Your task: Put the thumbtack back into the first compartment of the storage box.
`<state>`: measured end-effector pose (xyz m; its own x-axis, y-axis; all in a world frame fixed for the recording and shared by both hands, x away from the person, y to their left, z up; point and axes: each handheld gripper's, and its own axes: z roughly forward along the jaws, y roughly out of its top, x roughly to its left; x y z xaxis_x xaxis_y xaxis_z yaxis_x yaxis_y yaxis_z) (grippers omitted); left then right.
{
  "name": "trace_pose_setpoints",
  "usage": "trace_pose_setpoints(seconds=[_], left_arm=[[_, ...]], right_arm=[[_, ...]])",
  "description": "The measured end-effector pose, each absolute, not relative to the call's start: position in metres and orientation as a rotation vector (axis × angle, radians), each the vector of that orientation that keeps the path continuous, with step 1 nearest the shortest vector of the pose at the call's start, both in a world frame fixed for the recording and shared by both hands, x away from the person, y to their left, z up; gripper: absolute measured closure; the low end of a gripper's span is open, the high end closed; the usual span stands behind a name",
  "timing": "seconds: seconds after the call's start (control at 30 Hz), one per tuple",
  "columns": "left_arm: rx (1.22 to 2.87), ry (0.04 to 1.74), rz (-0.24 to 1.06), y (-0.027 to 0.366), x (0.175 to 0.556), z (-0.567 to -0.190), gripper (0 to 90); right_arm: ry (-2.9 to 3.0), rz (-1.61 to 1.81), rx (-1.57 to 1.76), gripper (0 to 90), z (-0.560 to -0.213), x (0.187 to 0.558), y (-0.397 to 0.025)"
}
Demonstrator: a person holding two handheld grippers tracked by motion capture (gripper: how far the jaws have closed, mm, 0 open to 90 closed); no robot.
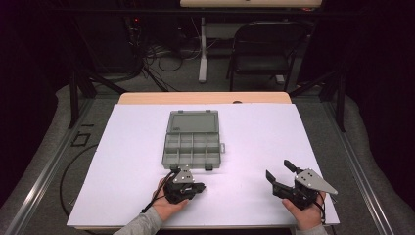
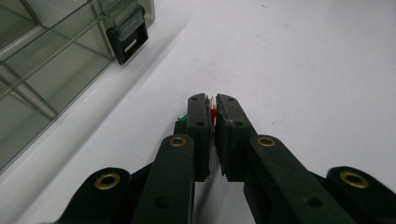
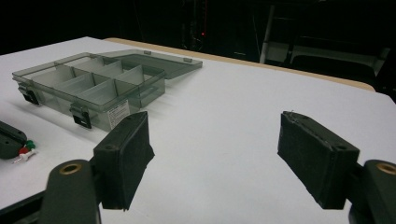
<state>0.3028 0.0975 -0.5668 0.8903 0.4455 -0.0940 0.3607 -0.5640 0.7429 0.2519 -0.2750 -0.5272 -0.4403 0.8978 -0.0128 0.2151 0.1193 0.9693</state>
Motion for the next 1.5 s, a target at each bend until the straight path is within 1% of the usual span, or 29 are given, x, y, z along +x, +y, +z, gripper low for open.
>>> trace_pose_setpoints(seconds=[0.13, 0.5, 0.67, 0.9, 1.13, 1.5], left_arm=[[2.231, 0.576, 0.145, 0.097, 0.301, -0.566, 85.2], [2.202, 0.588, 0.115, 0.1, 0.301, -0.564, 85.6], [2.119, 0.61, 0.095, 0.109, 0.301, -0.556, 85.5], [1.991, 0.643, 0.126, 0.127, 0.299, -0.541, 85.5], [1.861, 0.721, 0.112, 0.147, 0.3, -0.533, 85.5], [1.748, 0.842, 0.179, 0.176, 0.308, -0.526, 85.5]], right_arm=[[1.759, 1.353, 1.084, 24.8, -0.527, 0.252, -0.275], [1.759, 1.348, 1.09, 24.8, -0.527, 0.252, -0.277], [1.756, 1.35, 1.09, 24.8, -0.527, 0.252, -0.277], [1.752, 1.352, 1.098, 24.8, -0.527, 0.252, -0.279], [1.752, 1.348, 1.098, 24.8, -0.527, 0.253, -0.278], [1.755, 1.352, 1.099, 24.8, -0.527, 0.253, -0.279]])
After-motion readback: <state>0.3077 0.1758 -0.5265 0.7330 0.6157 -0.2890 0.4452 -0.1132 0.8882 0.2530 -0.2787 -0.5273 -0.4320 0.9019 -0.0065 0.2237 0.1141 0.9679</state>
